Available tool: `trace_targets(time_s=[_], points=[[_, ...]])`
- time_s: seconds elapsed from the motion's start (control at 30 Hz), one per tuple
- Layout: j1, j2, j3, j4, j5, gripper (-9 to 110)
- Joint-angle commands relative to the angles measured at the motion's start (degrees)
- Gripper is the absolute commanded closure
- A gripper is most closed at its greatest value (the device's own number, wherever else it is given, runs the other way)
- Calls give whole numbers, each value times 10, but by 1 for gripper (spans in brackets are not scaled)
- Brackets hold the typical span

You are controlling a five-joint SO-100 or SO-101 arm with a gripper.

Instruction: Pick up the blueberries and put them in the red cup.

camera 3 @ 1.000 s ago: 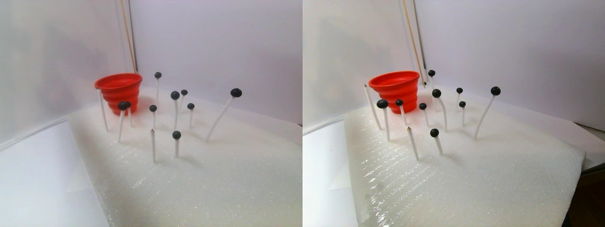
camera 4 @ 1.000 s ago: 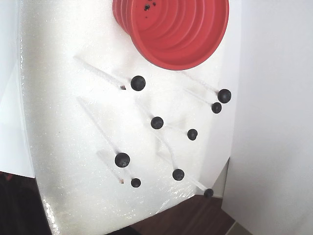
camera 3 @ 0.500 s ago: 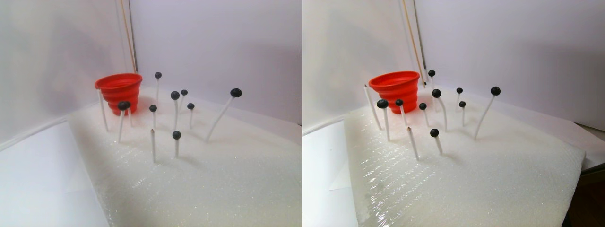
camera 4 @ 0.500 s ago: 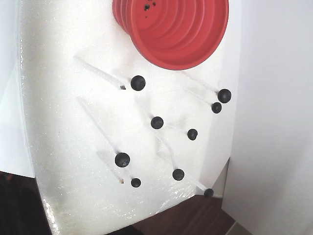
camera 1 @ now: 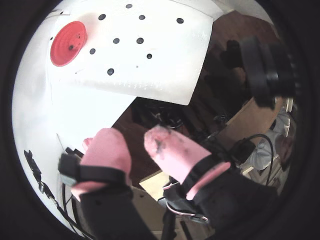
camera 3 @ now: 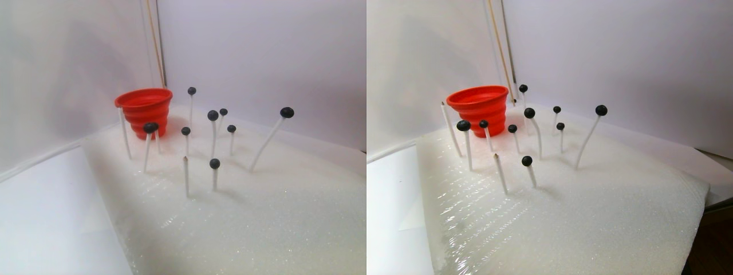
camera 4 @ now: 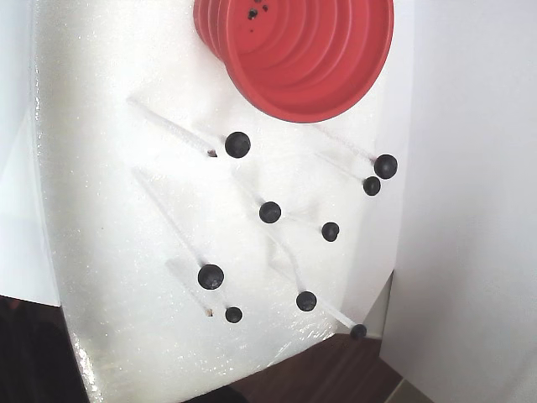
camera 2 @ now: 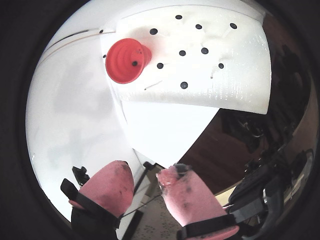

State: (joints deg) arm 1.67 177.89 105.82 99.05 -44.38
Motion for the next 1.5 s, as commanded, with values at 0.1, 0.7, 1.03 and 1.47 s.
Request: trace_targets(time_s=[0.1, 0.7, 1.03, 1.47], points=[[-3, -24, 20, -11, -83, 90], [35, -69, 83, -77, -221, 89], [64, -79, 145, -140, -276, 89], [84, -98, 214, -225, -324, 88]])
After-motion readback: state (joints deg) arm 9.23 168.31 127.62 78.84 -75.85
